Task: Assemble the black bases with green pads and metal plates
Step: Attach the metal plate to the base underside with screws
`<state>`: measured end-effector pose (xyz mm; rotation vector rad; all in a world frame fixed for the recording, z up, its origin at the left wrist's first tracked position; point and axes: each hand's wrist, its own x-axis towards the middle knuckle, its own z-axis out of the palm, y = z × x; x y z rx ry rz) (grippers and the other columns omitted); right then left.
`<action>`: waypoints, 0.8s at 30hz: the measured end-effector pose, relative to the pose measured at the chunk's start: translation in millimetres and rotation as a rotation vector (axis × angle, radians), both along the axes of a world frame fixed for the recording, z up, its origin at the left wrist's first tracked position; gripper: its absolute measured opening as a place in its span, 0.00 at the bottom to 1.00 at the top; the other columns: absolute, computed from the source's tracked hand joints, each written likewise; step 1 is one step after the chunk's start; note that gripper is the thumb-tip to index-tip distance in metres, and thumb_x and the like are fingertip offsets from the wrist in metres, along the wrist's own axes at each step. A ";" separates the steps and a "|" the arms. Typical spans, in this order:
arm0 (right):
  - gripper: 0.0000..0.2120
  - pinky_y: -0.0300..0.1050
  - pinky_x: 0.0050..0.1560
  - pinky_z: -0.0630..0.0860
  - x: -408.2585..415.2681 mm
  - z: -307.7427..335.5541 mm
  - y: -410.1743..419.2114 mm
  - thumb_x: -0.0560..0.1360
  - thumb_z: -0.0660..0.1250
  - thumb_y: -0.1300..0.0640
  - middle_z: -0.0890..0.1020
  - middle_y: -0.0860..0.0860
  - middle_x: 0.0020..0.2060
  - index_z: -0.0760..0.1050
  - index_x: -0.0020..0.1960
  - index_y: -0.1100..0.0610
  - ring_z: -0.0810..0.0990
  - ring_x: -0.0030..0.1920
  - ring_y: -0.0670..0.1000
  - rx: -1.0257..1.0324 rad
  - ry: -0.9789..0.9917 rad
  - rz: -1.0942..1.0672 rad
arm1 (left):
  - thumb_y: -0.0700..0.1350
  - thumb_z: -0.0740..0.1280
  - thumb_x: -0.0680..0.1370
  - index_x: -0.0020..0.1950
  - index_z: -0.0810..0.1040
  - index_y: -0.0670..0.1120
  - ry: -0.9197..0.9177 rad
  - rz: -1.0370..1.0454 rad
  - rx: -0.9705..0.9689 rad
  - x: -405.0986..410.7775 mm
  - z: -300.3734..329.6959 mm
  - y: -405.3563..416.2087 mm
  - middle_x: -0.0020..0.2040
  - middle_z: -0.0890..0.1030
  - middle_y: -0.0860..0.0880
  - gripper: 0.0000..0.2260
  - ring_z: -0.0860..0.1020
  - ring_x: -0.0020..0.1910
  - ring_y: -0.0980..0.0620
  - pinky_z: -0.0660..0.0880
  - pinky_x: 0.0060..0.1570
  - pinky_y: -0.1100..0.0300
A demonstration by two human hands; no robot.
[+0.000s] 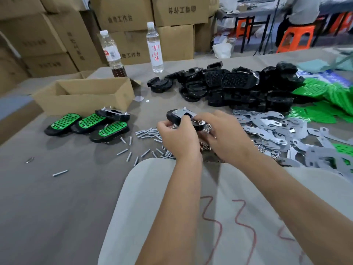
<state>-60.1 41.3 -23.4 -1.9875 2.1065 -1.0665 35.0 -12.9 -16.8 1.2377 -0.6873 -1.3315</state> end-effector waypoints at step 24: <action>0.14 0.50 0.67 0.68 48.0 -4.4 -93.6 0.81 0.69 0.56 0.81 0.56 0.61 0.81 0.66 0.53 0.71 0.66 0.58 0.112 0.116 -0.020 | 0.36 0.64 0.78 0.52 0.78 0.42 -0.276 0.363 -0.273 59.7 7.5 -45.7 0.42 0.80 0.52 0.06 0.78 0.42 0.52 0.72 0.43 0.69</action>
